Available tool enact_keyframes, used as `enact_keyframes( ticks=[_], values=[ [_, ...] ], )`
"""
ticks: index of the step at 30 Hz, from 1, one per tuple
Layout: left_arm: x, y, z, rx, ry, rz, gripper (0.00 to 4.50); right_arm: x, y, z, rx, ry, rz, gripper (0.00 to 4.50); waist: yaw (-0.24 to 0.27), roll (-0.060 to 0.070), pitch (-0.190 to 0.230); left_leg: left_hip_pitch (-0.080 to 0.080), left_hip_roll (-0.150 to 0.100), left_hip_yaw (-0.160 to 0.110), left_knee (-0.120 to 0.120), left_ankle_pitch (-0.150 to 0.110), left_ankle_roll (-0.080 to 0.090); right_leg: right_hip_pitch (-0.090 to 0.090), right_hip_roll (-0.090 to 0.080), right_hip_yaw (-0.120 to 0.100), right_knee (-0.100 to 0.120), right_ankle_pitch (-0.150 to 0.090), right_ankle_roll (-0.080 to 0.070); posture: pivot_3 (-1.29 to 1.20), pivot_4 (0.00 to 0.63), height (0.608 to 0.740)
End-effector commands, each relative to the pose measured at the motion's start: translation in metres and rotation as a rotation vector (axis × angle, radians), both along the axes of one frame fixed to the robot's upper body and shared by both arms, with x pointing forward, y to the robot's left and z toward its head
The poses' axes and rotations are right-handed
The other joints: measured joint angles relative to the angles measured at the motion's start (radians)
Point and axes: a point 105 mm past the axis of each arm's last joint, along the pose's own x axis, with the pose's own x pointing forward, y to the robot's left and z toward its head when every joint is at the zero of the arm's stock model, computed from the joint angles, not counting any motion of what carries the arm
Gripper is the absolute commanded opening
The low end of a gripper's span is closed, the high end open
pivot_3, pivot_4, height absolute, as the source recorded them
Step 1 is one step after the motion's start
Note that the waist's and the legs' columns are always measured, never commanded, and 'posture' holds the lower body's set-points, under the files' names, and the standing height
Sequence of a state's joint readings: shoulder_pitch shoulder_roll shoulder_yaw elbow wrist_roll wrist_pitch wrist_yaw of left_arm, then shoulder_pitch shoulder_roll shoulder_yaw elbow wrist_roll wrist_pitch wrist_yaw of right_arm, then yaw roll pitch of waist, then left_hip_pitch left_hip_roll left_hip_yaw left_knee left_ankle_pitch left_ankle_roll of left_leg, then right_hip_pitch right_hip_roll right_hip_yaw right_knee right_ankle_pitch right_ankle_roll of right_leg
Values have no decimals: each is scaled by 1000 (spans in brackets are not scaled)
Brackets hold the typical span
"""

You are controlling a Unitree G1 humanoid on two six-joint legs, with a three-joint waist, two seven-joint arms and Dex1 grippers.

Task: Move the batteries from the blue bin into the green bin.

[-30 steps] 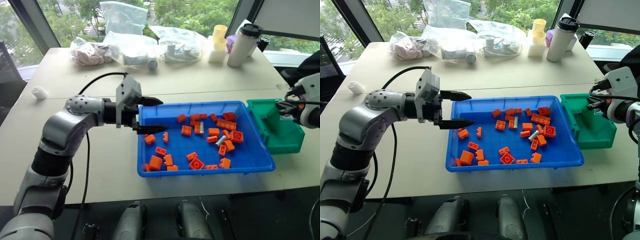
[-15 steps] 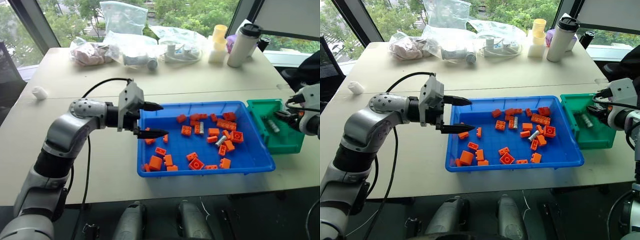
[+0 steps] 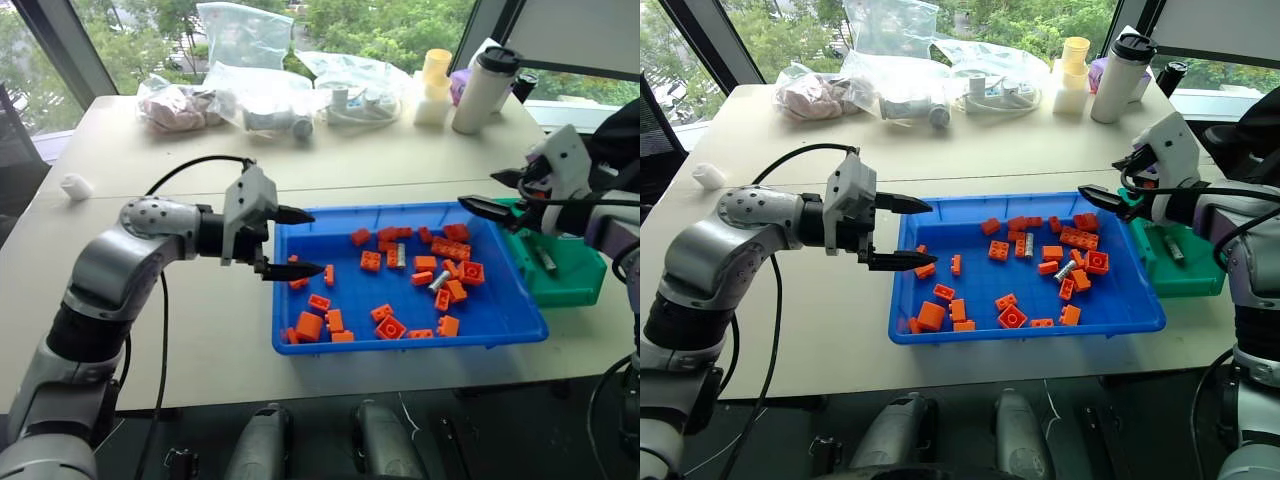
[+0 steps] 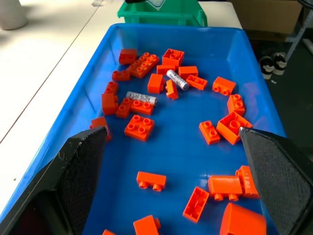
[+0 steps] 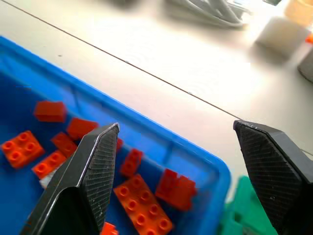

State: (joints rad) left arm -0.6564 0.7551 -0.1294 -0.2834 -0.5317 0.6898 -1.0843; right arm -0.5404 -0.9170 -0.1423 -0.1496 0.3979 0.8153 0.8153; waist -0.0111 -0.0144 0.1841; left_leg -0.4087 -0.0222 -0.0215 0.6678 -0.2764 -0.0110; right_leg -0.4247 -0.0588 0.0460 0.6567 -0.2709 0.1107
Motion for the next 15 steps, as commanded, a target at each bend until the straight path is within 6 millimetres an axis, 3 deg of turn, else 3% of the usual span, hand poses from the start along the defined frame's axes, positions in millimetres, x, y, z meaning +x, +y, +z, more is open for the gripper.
enact_keyframes(
  ticks=[1,4,9,15],
  values=[
    [-6,8,14,26,-57,-4,4500,-12,23,-22,-70,72,172,3852,6,0,0,0,-1,0,0,0,0,1,-1,-1,-1,0,0,0,150,740],
    [-9,12,16,50,-59,-9,4500,-17,31,-40,-119,144,308,4478,4,0,0,0,-3,0,1,0,0,2,-3,-1,-2,0,0,0,150,740],
    [-19,10,13,78,-47,-44,4500,-4,32,-43,-162,152,393,4478,-7,0,0,0,-2,1,1,0,0,1,-3,-1,-1,0,0,0,150,740],
    [-33,4,10,113,-36,-83,4500,3,41,-68,-243,252,551,4478,-8,0,0,0,0,1,0,0,0,0,-1,-1,-1,0,0,0,150,740]
  ],
)
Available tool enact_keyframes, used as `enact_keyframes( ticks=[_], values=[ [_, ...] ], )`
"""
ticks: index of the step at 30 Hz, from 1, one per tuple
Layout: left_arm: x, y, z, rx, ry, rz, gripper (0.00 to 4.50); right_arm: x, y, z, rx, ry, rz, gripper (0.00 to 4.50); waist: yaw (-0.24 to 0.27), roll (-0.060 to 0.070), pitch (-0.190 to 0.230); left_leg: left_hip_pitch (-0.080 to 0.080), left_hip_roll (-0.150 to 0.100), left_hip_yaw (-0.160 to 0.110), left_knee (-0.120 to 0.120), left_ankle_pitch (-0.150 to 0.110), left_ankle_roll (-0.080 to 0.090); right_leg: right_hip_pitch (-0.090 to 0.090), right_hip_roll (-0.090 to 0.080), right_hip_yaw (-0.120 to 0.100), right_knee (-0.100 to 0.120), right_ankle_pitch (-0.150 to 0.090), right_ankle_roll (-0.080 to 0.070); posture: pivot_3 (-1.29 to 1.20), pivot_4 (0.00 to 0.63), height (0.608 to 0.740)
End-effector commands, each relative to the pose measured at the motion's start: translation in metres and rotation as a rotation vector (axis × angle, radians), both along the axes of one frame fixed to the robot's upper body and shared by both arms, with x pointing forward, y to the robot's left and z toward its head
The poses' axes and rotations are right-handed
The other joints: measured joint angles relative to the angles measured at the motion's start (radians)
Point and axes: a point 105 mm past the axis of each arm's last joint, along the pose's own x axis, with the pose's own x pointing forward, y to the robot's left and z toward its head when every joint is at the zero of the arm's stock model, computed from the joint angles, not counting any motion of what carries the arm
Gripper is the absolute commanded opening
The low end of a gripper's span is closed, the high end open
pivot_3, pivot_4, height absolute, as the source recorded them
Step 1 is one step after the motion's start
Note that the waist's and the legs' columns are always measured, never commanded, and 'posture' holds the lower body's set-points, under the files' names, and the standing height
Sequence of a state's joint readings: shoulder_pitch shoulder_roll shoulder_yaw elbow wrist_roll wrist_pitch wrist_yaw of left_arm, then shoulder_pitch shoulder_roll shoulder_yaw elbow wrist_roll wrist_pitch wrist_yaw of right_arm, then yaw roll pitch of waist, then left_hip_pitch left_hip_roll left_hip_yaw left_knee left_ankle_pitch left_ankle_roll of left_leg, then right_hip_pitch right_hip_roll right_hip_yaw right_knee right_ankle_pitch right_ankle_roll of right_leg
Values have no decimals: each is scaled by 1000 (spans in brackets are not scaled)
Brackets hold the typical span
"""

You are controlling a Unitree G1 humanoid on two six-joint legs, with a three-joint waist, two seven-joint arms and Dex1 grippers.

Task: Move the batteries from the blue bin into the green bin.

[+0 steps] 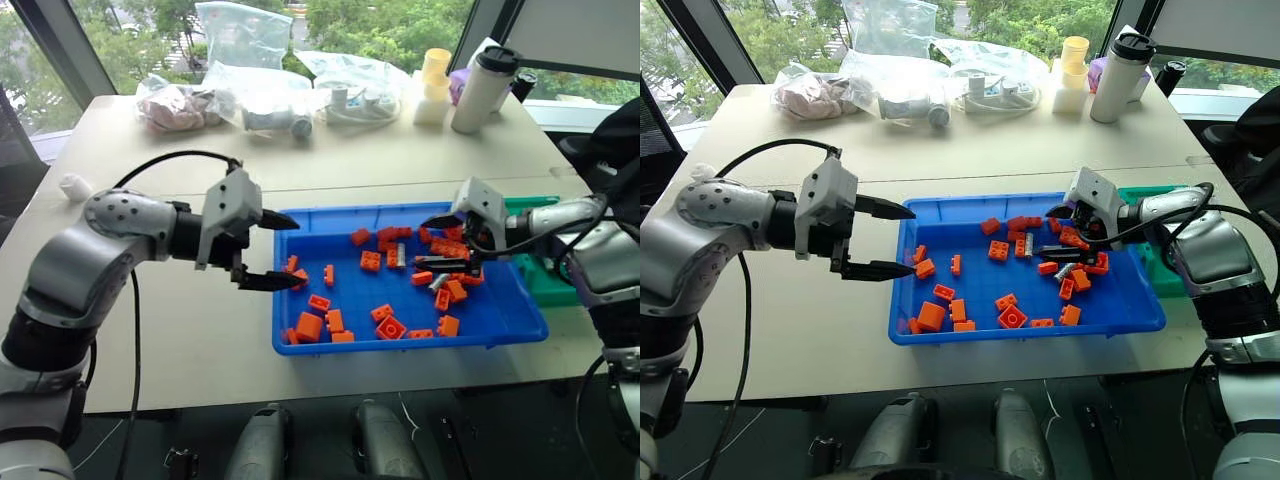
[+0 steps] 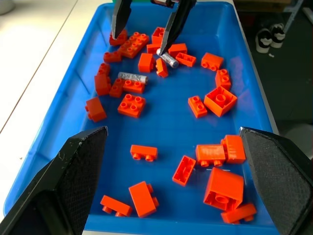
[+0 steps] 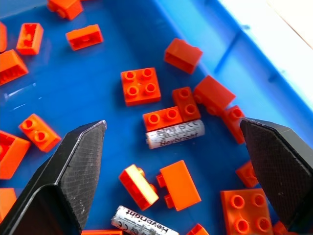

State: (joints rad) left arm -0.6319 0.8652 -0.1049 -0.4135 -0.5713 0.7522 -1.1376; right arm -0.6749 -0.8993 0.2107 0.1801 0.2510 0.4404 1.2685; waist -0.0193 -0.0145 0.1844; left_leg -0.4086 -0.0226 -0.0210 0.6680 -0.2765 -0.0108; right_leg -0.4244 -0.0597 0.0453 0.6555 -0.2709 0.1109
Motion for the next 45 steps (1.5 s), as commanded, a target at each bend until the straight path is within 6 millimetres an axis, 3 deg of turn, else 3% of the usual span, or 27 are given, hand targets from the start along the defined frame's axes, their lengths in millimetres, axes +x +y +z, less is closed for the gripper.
enact_keyframes(
  ticks=[1,11,19,22,25,28,32,37,41,43,45],
  values=[
    [-11,-5,5,12,-27,-32,4500,6,5,-10,-52,14,78,4478,1,0,0,0,0,0,0,0,0,0,0,0,0,0,0,0,150,740],
    [-13,-2,-2,30,-6,3,4500,36,9,-29,-103,14,79,4478,1,0,0,0,0,0,0,1,-1,0,-1,0,0,0,0,0,150,740],
    [-10,2,-3,27,-7,28,4500,34,6,-40,-115,53,93,4478,2,0,0,0,-1,0,0,2,-3,0,-1,0,1,0,0,0,150,740],
    [-9,1,-3,26,-12,27,4500,33,5,-43,-120,62,93,3579,1,0,0,0,-1,0,0,2,-3,0,-1,0,1,0,0,0,150,740],
    [-9,0,-2,27,-15,22,4500,31,3,-45,-124,67,95,2188,1,0,0,0,-1,0,0,2,-3,0,-1,0,1,0,0,0,150,740],
    [-8,-1,-3,29,-15,14,4500,33,3,-43,-122,45,83,2179,2,0,0,0,-1,0,0,2,-3,0,-1,0,1,0,0,0,150,740],
    [-10,-2,-3,29,-15,-1,4500,30,-8,-21,-103,-15,33,2179,6,0,0,0,-1,0,0,2,-3,0,-1,0,1,0,0,0,150,740],
    [-1,-11,12,-151,18,4,4500,24,-27,42,129,-144,-184,2179,9,1,0,-1,-2,-1,1,0,-1,0,-3,0,1,0,0,0,150,740],
    [17,-23,18,-233,-6,13,4500,16,-70,79,245,-292,-448,2179,11,1,0,0,-2,-1,1,0,-1,0,-2,0,2,0,0,0,150,740],
    [24,-31,14,-231,-22,-9,4500,8,-97,83,241,-333,-584,2179,16,1,0,0,-2,-1,1,0,-1,0,-2,-1,2,0,0,0,150,740],
    [28,-38,13,-237,-30,-31,4500,1,-112,79,211,-344,-651,2179,15,1,0,0,-2,0,1,0,-1,0,-3,0,2,0,0,0,150,740]
  ],
)
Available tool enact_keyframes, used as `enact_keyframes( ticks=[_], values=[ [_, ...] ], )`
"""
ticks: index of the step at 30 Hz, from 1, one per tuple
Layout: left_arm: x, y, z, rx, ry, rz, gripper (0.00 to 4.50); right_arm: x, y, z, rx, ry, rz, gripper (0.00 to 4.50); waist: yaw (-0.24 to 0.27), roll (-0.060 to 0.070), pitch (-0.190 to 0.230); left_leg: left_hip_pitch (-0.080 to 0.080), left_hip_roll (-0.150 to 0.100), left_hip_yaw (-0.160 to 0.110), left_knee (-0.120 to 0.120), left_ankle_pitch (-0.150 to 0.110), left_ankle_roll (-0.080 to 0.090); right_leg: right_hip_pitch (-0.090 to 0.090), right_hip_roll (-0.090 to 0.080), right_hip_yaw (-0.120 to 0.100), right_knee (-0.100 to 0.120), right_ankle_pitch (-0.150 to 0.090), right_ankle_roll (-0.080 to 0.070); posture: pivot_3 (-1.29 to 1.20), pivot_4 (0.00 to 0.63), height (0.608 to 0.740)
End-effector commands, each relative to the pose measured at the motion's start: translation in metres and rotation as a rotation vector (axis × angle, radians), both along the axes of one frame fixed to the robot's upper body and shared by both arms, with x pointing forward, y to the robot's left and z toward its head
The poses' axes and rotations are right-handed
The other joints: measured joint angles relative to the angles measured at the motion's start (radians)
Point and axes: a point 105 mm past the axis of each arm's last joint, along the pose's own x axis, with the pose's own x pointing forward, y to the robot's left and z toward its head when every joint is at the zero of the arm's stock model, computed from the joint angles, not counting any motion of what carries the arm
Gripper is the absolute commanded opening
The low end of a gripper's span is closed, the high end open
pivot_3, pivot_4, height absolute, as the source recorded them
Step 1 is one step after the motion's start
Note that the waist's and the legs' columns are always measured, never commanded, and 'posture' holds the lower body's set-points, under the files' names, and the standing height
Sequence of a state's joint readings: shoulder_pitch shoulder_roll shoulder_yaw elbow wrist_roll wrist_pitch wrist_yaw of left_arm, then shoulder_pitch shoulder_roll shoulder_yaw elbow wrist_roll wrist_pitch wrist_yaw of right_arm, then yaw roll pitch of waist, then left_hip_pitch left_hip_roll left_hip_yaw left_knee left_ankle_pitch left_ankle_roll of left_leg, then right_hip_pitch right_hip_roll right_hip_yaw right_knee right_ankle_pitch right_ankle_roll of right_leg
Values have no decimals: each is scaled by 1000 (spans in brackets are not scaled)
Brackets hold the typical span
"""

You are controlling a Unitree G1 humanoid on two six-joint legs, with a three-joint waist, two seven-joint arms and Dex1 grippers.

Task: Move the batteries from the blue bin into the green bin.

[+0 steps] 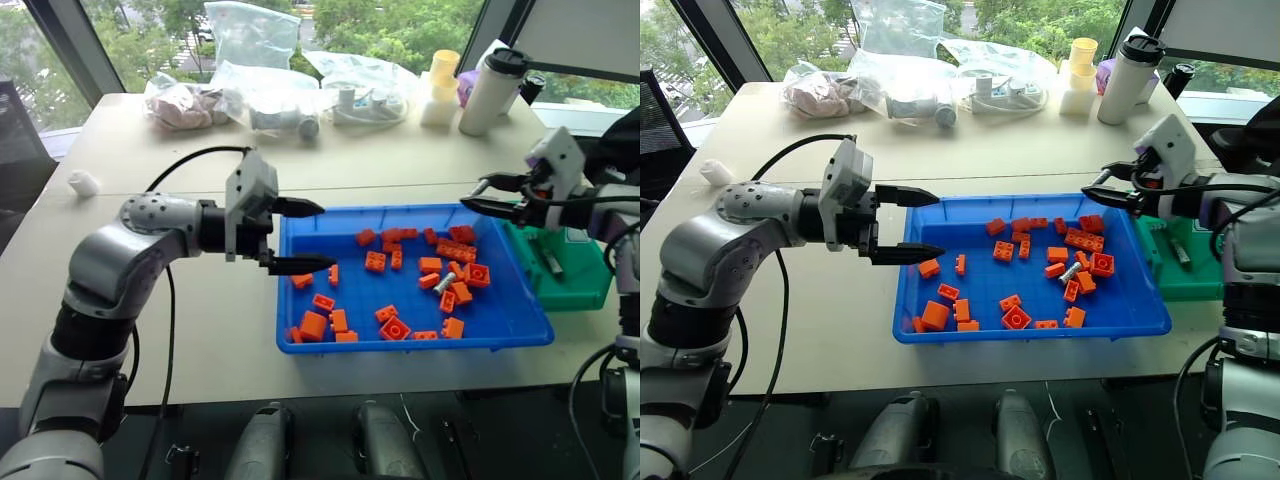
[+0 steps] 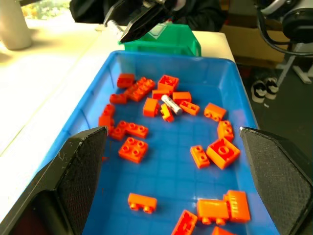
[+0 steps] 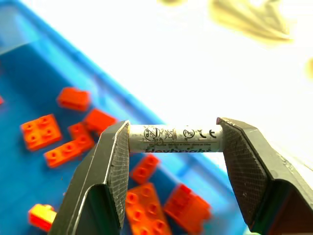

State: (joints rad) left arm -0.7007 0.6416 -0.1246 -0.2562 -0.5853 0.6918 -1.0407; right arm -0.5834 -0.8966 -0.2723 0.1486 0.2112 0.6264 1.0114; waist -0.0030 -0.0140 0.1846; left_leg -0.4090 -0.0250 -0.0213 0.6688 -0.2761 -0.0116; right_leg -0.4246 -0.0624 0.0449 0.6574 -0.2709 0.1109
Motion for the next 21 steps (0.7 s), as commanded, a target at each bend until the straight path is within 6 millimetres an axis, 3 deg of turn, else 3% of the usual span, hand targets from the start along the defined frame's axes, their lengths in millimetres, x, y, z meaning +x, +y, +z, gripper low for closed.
enact_keyframes(
  ticks=[1,6,13,14,16,17,21],
  values=[
    [5,-10,4,-1,-62,-33,4500,-13,-25,12,-25,-54,-123,2179,-3,0,0,0,0,0,0,0,0,0,0,0,0,0,0,0,150,740],
    [12,-22,6,-38,-70,-58,4500,-31,-50,0,-41,-40,-274,2179,-15,1,0,1,1,1,0,0,0,0,1,1,1,0,0,0,150,740],
    [10,-23,-1,-19,-68,-71,4500,-35,-67,-10,-61,-20,-361,2179,-11,1,-1,2,1,2,0,0,0,0,2,2,3,0,0,0,150,740],
    [10,-23,-2,-15,-68,-68,4500,-35,-69,-11,-64,-14,-365,3239,-10,1,-1,2,1,2,0,0,0,0,1,2,3,0,0,0,150,740],
    [10,-22,-2,-13,-69,-65,4500,-34,-71,-13,-66,-7,-366,4231,-9,1,-1,1,1,2,0,0,0,0,1,2,3,0,0,0,150,740],
    [10,-21,-2,-12,-69,-62,4500,-34,-71,-13,-70,-4,-367,4465,-8,1,-1,1,1,2,0,0,0,0,1,2,3,0,0,0,150,740],
    [9,-18,-1,-8,-71,-50,4500,-31,-71,-9,-78,-20,-364,4465,-10,1,-1,1,1,2,0,0,0,0,1,2,3,0,0,0,150,740]
  ],
)
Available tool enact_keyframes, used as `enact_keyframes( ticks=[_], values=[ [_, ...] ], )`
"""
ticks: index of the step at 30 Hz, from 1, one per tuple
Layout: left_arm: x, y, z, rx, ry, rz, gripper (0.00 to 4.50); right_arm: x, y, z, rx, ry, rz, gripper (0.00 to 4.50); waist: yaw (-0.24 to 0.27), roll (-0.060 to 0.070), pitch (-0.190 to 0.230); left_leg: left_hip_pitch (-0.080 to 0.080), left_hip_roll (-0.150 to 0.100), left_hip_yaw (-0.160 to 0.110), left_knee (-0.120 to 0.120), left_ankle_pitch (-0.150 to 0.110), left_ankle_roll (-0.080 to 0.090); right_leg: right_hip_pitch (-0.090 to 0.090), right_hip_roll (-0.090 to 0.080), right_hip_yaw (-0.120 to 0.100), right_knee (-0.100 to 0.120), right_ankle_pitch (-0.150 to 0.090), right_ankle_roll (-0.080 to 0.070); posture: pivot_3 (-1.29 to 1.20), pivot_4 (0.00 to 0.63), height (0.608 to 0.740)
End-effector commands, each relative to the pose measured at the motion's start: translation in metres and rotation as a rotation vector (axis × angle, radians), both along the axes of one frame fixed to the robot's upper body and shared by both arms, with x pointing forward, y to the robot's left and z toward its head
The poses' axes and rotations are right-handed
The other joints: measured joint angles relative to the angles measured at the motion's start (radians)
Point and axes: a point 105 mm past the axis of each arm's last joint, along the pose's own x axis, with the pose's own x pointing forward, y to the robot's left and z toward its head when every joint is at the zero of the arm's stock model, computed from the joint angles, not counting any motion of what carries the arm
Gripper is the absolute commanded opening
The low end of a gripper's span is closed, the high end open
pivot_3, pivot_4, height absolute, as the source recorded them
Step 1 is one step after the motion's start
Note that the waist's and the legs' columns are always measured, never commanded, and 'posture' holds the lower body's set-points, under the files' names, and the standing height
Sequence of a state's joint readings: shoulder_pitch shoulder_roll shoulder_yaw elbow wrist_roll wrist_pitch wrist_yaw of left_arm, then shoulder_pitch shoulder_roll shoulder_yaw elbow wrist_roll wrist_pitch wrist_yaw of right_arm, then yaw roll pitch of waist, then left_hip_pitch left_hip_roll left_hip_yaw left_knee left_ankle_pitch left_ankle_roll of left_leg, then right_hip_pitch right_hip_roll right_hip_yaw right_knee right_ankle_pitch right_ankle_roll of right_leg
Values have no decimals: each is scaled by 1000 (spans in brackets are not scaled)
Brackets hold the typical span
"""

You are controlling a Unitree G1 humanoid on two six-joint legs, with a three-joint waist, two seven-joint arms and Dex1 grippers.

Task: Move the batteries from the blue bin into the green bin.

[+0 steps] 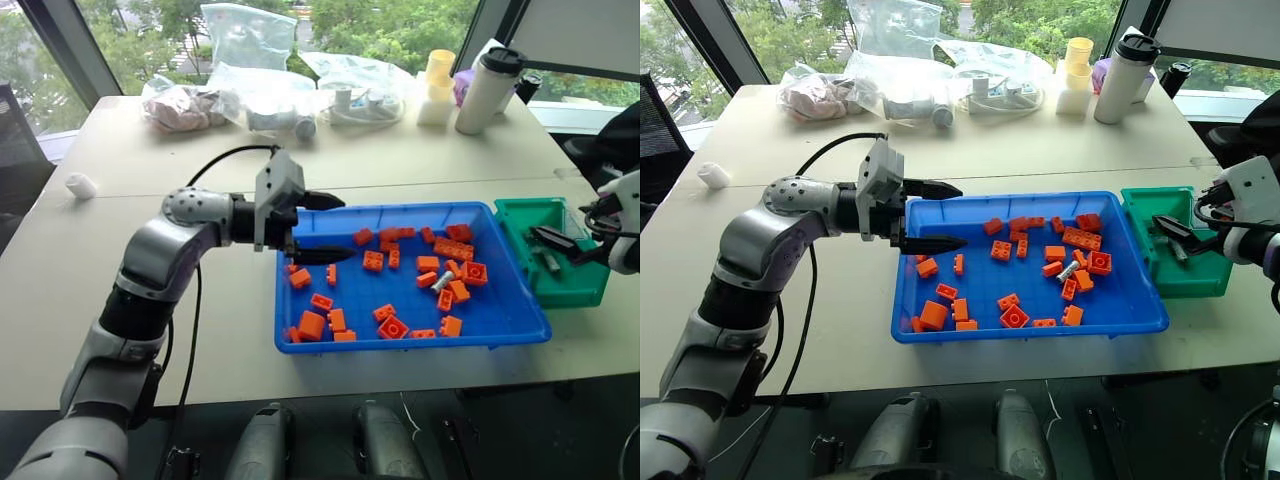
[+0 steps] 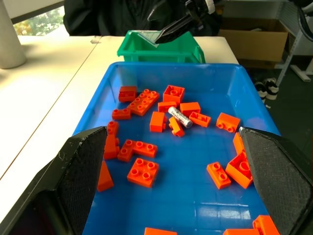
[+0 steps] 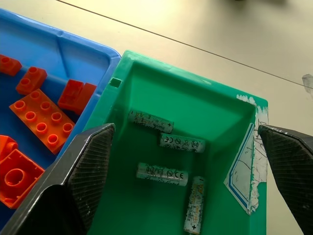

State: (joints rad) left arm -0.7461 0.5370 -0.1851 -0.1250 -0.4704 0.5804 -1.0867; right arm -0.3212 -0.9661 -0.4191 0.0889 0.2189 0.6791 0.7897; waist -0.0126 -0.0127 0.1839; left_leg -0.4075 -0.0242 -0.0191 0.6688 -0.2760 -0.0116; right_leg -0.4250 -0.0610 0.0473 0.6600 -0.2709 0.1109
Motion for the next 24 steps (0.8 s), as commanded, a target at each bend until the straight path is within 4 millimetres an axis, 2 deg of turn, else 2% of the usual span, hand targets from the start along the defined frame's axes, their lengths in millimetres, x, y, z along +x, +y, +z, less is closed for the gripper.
enact_keyframes(
  ticks=[1,3,4,6,11,16,21,24],
  values=[
    [-6,1,8,-2,-45,-9,4500,2,0,24,-29,-74,5,4465,0,0,0,0,0,0,0,0,0,0,0,0,0,0,0,0,150,740],
    [-8,5,9,6,-45,-5,4500,5,18,38,22,-121,77,4465,-5,0,0,0,0,0,0,0,0,0,0,0,0,0,0,0,150,740],
    [-12,8,8,20,-40,-13,4500,0,42,39,53,-89,196,4465,-6,0,0,0,0,0,0,0,0,0,0,0,0,0,0,0,150,740],
    [-20,10,6,54,-30,-35,4500,-12,77,31,82,7,373,4465,-6,0,0,0,2,0,-1,0,0,0,1,0,0,0,0,0,150,740],
    [-33,15,-1,131,-23,-72,4500,-37,119,2,73,221,570,4465,5,0,0,0,2,-2,0,0,0,1,2,-1,-1,0,0,0,150,740],
    [-31,15,-2,139,-32,-52,4500,-44,134,-24,73,336,600,4465,2,0,0,0,1,-2,1,0,0,2,1,-1,-2,0,0,0,150,740],
    [-32,16,-9,150,-26,-37,4500,-56,136,-48,-11,438,625,4465,2,0,0,0,1,-3,0,0,0,2,1,-1,-2,0,0,0,150,740],
    [-32,17,-11,156,-26,-29,4500,-55,135,-55,-15,447,611,4465,2,0,0,0,1,-3,1,0,0,2,1,-1,-2,0,0,0,150,740]
  ],
)
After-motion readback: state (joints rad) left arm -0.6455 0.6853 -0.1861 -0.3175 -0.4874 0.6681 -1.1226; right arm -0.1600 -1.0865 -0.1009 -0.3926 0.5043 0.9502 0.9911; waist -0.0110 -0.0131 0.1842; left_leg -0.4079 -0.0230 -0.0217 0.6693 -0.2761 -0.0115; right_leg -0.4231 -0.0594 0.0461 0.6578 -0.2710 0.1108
